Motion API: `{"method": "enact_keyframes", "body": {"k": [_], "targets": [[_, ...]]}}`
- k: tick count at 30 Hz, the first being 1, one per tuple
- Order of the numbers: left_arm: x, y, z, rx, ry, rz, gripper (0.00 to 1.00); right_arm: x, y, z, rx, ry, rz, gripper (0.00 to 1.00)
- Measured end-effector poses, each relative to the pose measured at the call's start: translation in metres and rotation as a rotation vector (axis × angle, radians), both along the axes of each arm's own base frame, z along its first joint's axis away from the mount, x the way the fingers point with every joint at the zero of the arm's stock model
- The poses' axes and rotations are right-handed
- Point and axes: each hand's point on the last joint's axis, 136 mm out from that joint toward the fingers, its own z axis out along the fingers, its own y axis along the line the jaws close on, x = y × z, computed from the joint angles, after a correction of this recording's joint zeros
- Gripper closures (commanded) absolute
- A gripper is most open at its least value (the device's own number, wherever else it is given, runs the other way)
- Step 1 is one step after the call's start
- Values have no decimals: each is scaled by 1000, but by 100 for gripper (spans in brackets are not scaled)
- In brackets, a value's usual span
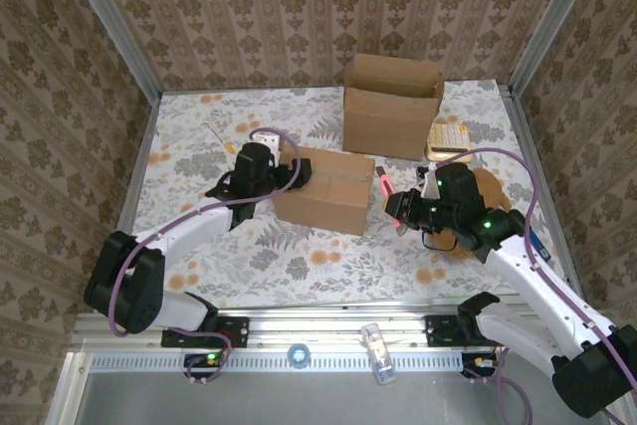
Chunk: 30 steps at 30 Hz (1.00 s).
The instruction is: Unpack the express box
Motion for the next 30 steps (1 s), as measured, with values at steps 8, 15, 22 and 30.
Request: {"method": "enact_keyframes", "body": {"k": [8, 15, 22, 30], "targets": [[0, 0, 0, 1, 1, 0, 10, 1, 2, -6, -8, 20, 4, 100], [0, 0, 0, 1, 2, 0, 10, 1, 4, -9, -12, 29, 11, 100], [0, 0, 0, 2, 4, 0, 10, 1, 7, -11, -18, 30, 21, 100], [1, -1, -1, 7, 12, 0, 10, -2, 11, -12, -35, 24, 27, 100]]}}
